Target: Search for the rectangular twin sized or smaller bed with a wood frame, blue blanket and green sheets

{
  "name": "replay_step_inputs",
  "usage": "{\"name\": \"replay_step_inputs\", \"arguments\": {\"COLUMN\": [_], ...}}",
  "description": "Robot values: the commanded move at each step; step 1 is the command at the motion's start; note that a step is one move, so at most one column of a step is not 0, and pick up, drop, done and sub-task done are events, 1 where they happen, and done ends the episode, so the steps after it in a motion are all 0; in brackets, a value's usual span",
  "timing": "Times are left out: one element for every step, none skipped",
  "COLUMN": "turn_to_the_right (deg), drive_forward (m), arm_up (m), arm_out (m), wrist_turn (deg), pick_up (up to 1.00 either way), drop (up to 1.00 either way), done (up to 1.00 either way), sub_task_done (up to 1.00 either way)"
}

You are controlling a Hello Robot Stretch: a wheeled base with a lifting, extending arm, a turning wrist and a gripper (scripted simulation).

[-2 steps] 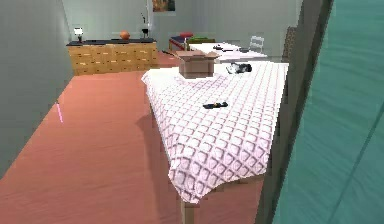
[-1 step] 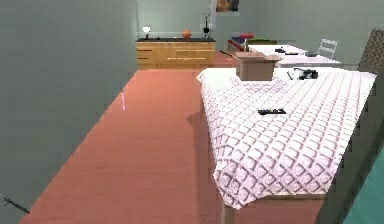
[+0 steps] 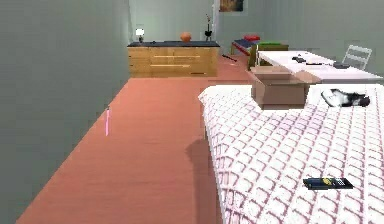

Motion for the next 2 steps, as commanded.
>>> {"name": "replay_step_inputs", "arguments": {"turn_to_the_right": [-9.0, 0.0], "drive_forward": [0.0, 1.0], "arm_up": [0.0, 0.0], "arm_out": [0.0, 0.0], "wrist_turn": [0.0, 0.0], "pick_up": [0.0, 0.0], "drop": [0.0, 0.0], "done": [0.0, 0.0], "sub_task_done": [0.0, 0.0]}}
